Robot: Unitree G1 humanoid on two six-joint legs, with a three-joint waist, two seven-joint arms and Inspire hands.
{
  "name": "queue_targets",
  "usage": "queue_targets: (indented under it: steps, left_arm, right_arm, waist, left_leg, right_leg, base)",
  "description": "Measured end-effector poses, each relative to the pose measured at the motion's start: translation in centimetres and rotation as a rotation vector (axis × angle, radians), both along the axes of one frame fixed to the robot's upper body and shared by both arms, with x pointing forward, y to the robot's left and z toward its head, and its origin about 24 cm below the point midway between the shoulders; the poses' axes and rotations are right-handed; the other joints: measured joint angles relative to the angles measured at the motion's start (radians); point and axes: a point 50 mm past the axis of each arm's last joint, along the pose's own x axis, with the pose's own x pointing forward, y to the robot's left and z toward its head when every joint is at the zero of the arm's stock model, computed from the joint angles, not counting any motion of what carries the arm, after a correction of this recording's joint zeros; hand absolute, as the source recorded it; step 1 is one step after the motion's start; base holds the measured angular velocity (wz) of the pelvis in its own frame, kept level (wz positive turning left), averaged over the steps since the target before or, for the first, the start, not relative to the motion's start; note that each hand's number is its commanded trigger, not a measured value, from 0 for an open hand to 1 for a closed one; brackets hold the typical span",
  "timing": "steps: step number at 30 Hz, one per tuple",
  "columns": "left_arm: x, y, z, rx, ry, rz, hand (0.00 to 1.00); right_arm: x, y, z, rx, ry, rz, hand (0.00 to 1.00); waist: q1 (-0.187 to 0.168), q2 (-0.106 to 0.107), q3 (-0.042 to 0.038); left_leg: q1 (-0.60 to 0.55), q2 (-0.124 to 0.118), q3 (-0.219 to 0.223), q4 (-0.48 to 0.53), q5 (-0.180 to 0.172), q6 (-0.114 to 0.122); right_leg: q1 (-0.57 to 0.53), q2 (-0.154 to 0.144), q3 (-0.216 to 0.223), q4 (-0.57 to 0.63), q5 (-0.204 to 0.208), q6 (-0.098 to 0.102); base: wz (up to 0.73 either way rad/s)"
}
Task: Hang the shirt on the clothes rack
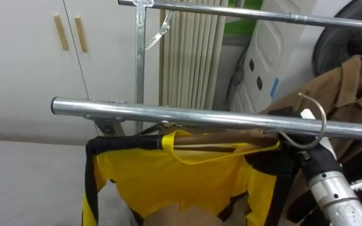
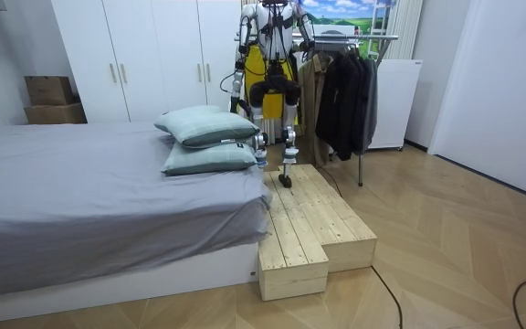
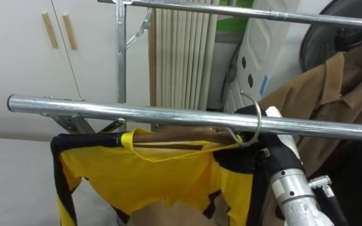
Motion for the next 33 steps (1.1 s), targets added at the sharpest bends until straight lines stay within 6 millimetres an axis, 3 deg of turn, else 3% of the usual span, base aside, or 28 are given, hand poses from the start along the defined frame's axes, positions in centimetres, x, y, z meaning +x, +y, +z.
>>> queue_targets:
  steps: [4, 9, 14, 20, 25, 29, 33]
  left_arm:
    - [0.1, 0.0, 0.1, 0.006, -0.004, -0.009, 0.00]
    - [0.1, 0.1, 0.1, 0.009, -0.012, -0.012, 0.00]
    - [0.2, 0.2, 0.2, 0.010, 0.002, -0.005, 0.00]
    - [0.1, 0.7, 0.3, 0.023, 0.012, 0.046, 0.00]
    - [0.2, 0.6, 0.3, 0.023, 0.006, 0.045, 0.00]
    - [0.3, 0.5, 0.3, 0.017, 0.000, 0.055, 0.00]
    - [0.4, 0.6, 0.3, 0.034, -0.007, 0.058, 0.00]
  right_arm:
    - [0.2, 0.1, -0.3, 0.038, 0.034, 0.038, 1.00]
    - [0.9, -0.3, -2.0, 0.091, 0.152, 0.076, 1.00]
    - [0.8, -1.7, -6.6, 0.134, 0.411, 0.050, 1.00]
    - [0.7, -1.9, -7.6, 0.161, 0.477, 0.077, 1.00]
    - [0.6, -2.0, -8.1, 0.170, 0.518, 0.088, 1.00]
    - [1.1, -2.4, -8.9, 0.209, 0.539, 0.078, 1.00]
    - [1.4, -2.9, -9.7, 0.222, 0.549, 0.064, 1.00]
  waist:
    - [0.001, -0.003, 0.0014]
    - [0.004, -0.004, 0.0002]
    - [0.002, -0.008, -0.0029]
    - [0.001, -0.022, -0.0128]
    - [0.005, -0.019, -0.0111]
    - [0.017, -0.011, -0.0039]
    - [0.018, -0.014, -0.0047]
  left_leg:
    - [0.000, -0.001, -0.002, 0.001, 0.000, 0.000]
    - [-0.002, -0.001, -0.008, 0.001, 0.000, 0.000]
    - [0.000, -0.001, -0.017, 0.000, 0.000, 0.000]
    - [0.009, 0.001, -0.017, 0.001, 0.001, -0.001]
    - [0.020, 0.000, -0.018, 0.001, 0.001, -0.001]
    - [0.033, -0.002, -0.022, 0.000, 0.000, 0.000]
    - [0.038, -0.002, -0.043, 0.003, 0.000, 0.000]
  right_leg:
    - [-0.001, -0.001, 0.000, -0.003, -0.001, 0.001]
    - [0.000, -0.001, -0.001, -0.008, 0.000, 0.000]
    - [0.014, -0.002, -0.013, -0.018, 0.003, -0.004]
    - [0.022, 0.000, -0.008, -0.020, 0.003, -0.004]
    - [0.034, -0.001, -0.009, -0.025, 0.004, -0.006]
    - [0.042, -0.002, -0.011, -0.019, 0.005, -0.007]
    - [0.065, -0.003, -0.023, -0.033, 0.006, -0.007]
  base:
    - [0.00]
    - [0.01]
    - [0.07]
    - [-0.02]
    - [0.01]
    - [-0.02]
    - [0.15]
